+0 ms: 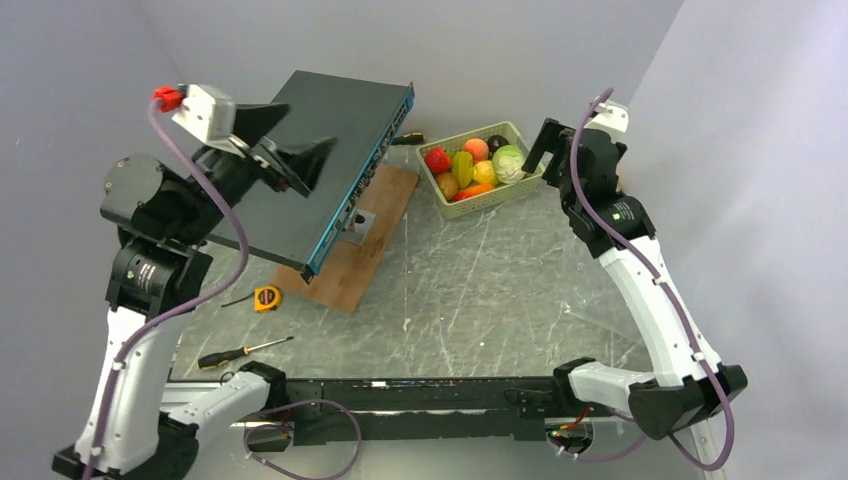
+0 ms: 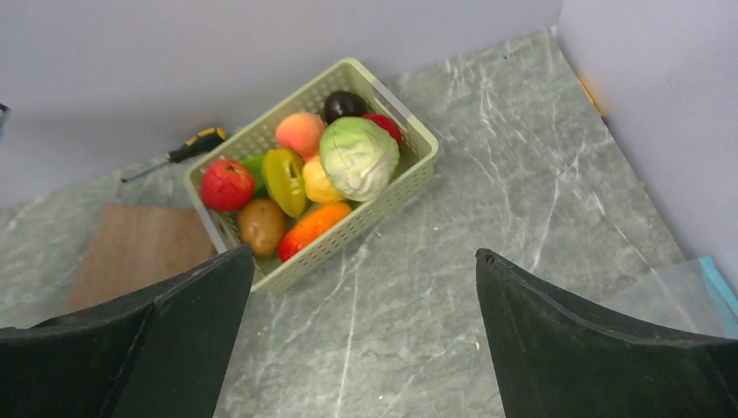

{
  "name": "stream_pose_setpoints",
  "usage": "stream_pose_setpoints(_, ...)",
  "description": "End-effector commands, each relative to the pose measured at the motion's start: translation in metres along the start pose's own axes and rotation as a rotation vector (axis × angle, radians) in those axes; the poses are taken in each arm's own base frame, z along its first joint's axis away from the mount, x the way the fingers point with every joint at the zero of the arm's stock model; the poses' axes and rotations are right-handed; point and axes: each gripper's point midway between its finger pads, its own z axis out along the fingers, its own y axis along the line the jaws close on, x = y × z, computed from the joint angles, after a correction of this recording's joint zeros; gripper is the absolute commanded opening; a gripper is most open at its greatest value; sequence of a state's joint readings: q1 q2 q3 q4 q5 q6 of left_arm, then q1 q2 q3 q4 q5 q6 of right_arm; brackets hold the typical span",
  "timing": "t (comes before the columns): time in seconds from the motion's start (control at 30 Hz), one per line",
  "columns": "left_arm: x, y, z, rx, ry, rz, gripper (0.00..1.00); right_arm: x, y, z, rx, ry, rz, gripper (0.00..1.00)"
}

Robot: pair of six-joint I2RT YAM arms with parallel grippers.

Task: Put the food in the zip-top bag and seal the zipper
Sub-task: Move the zipper food storage bag to the center of the board.

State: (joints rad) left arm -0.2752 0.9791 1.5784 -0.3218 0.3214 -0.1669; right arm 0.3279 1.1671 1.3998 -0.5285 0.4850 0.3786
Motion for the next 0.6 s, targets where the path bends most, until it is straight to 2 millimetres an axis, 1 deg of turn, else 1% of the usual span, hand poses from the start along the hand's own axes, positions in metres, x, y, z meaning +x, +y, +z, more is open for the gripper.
stream_pose_setpoints(0.0,0.023,-0.034,0.030,0.115,0.062,0.058,1.00,0.013,-0.002,0.011,0.031,0.054,-0.037,1.00)
stream_pose_setpoints(0.1,0.041,-0.063,0.044,0.199,0.091,0.059,1.00,0.025,0.003,0.019,0.002,0.056,-0.025,1.00)
stream_pose_setpoints(0.27,0.078,-0.103,0.059,0.344,0.162,0.122,1.00,0.046,0.009,0.039,-0.027,0.051,0.102,1.00)
stream_pose_setpoints(0.3,0.087,-0.108,0.063,0.360,0.183,0.125,1.00,0.055,0.009,0.044,-0.030,0.065,0.131,1.00)
stream_pose_setpoints(0.4,0.106,-0.116,0.067,0.376,0.209,0.152,1.00,0.072,0.009,0.058,-0.024,0.100,0.207,1.00)
stream_pose_setpoints(0.5,0.125,-0.120,0.073,0.360,0.237,0.169,1.00,0.095,-0.004,0.076,0.036,0.165,0.304,1.00)
stream_pose_setpoints(0.57,0.137,-0.124,0.079,0.344,0.277,0.174,1.00,0.107,-0.020,0.083,0.099,0.201,0.367,1.00)
